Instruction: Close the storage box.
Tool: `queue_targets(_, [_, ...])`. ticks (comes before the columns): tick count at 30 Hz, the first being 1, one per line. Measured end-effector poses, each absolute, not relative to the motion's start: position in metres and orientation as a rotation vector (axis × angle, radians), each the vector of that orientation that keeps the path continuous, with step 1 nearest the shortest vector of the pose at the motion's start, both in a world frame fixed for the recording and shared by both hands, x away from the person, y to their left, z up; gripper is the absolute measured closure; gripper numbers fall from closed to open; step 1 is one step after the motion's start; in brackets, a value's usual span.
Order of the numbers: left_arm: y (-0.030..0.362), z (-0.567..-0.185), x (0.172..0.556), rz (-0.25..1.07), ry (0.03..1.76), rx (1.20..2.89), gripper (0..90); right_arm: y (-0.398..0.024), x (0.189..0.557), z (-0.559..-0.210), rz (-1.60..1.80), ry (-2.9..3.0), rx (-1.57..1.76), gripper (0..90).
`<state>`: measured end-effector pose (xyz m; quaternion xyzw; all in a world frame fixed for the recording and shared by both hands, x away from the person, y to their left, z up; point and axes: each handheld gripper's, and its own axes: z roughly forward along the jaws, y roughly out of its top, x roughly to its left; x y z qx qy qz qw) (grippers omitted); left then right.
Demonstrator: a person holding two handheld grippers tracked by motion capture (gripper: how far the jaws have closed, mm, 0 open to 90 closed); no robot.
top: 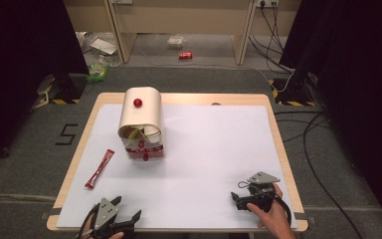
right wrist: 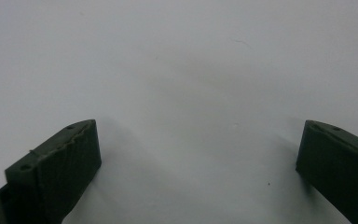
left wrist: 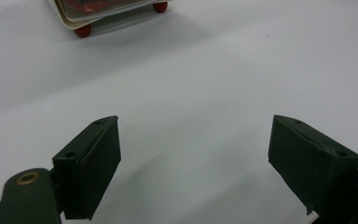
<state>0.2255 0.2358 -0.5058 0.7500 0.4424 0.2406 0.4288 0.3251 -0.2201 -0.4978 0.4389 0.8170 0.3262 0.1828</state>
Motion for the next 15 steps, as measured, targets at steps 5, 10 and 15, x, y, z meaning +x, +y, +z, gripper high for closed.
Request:
queue_targets(5, [0.239,-0.507,0.219,0.628,1.103,1.856,16.3,-0.22,0.325,-0.498,0.921,2.305,1.241,0.3])
queue_targets(10, [0.242,-0.509,0.212,0.639,1.113,1.842,16.4,-0.22,0.325,-0.498,0.921,2.305,1.241,0.2])
queue_targets(15, [0.243,-0.515,0.207,0.666,1.125,1.855,16.4,-0.22,0.325,-0.498,0.922,2.306,1.241,0.3])
